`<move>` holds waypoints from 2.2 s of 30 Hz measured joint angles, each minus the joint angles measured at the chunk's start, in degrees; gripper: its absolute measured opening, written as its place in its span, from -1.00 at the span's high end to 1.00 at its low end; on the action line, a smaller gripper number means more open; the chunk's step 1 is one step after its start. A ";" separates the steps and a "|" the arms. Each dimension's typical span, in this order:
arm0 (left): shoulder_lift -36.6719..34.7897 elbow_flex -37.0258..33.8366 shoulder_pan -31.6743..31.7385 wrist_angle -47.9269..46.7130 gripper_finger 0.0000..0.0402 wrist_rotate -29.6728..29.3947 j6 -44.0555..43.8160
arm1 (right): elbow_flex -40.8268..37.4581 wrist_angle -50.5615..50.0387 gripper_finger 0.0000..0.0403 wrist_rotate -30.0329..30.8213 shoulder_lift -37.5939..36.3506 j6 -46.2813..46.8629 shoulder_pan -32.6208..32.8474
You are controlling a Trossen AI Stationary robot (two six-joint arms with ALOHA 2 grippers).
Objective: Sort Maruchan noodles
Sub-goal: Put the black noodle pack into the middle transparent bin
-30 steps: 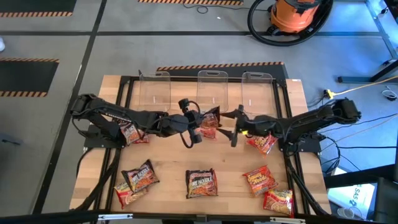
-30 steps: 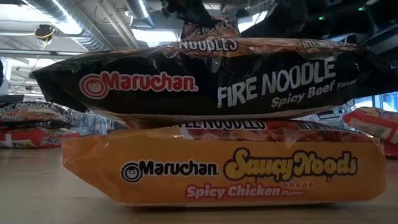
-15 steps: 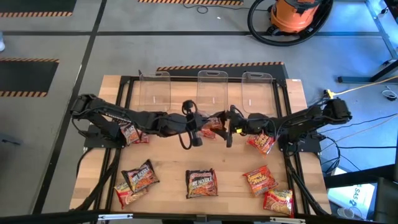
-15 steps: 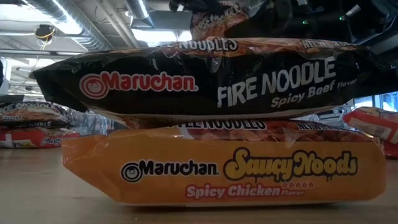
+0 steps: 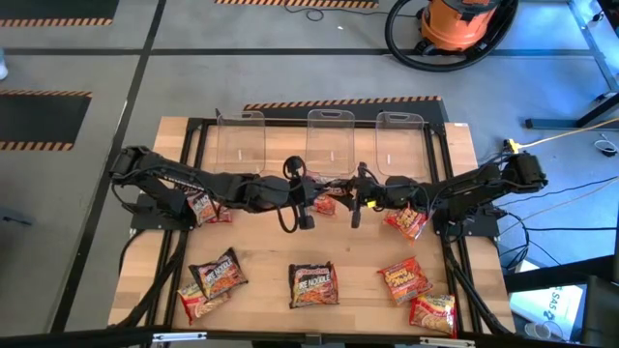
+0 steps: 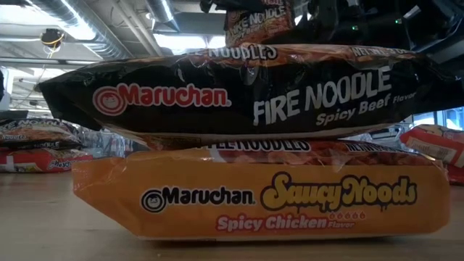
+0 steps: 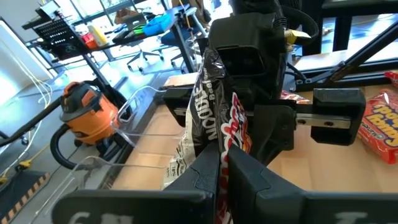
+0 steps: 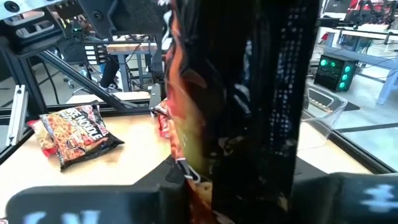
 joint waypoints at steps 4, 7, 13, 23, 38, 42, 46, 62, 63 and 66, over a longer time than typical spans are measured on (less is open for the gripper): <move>0.00 0.00 -0.89 0.00 0.91 -0.18 1.60 | 0.00 -0.02 0.46 0.18 0.00 -0.32 0.05; 0.00 0.00 -1.05 0.00 0.91 -0.78 1.57 | 0.00 -0.37 0.48 0.32 0.00 -1.16 0.09; -3.77 2.19 -0.15 -6.27 0.69 2.79 -4.28 | 0.00 -0.83 0.53 0.55 0.00 -1.14 0.09; -2.79 13.27 3.14 -21.62 0.04 10.10 -8.00 | 0.00 -1.48 0.53 -0.01 0.00 -1.14 0.09; 10.97 33.18 9.47 -46.17 -0.25 24.72 -12.13 | 0.00 -1.89 0.52 -0.59 -0.02 -0.88 0.09; 13.52 34.72 10.02 -48.64 -0.25 24.61 -11.95 | 0.00 -1.95 0.52 -0.61 -0.02 -0.84 0.09; 15.23 34.73 10.82 -50.71 -0.25 24.61 -11.91 | -0.04 -2.27 0.51 -0.60 -0.02 -0.79 0.09; 15.69 34.62 11.21 -51.81 0.39 24.65 -9.05 | -0.07 -2.10 0.44 -2.16 -0.02 0.91 0.07; 15.69 34.62 11.24 -51.83 0.45 24.63 -8.90 | -0.07 -1.87 0.41 -2.10 -0.02 0.91 0.07; 15.61 34.62 11.25 -51.84 0.61 24.66 -8.32 | -0.11 -0.87 0.28 -2.08 -0.09 0.47 0.03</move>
